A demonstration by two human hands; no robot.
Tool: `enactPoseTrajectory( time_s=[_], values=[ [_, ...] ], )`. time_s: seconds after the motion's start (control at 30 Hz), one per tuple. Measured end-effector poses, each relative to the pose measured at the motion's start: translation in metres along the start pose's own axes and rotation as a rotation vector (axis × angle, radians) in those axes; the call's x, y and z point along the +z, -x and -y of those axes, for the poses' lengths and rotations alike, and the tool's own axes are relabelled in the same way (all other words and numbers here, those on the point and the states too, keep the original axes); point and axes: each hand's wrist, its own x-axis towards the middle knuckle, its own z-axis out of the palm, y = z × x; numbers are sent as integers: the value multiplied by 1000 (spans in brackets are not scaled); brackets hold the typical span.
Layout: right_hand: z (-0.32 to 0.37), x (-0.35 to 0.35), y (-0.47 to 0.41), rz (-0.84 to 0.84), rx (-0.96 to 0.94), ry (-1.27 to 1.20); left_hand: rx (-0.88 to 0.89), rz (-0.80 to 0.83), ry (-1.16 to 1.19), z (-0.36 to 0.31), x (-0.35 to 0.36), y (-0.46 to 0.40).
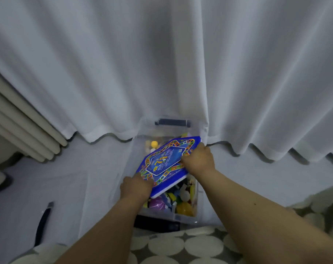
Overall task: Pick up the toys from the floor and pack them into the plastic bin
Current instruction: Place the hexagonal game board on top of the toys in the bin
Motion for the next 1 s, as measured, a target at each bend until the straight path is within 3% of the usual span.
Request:
enactPoseTrajectory(
  time_s=[0.07, 0.13, 0.23, 0.3, 0.5, 0.73, 0.8, 0.9, 1.0],
  values=[
    [1, 6, -4, -39, -137, 250, 76, -15, -85, -3, 0, -11],
    [0, 15, -13, 69, -174, 272, 132, 34, -82, -9, 4, -24],
    [-11, 31, -23, 163, -264, 518, 208, 187, -217, -16, 22, -39],
    [-17, 37, -26, 195, -317, 670, 189, 270, -165, -17, 31, -45],
    [-21, 57, -39, 306, -351, 879, 217, 252, -191, -9, 50, -66],
    [-19, 66, -42, 361, -338, 924, 231, 358, -344, -8, 43, -78],
    [-15, 60, -41, 336, -343, 906, 249, 375, -277, -13, 15, -80],
    [-2, 56, -34, 311, -378, 869, 326, 254, -243, -10, -45, -83],
    [16, 62, -19, 245, -442, 786, 279, 124, -262, 12, -111, -86]
  ],
)
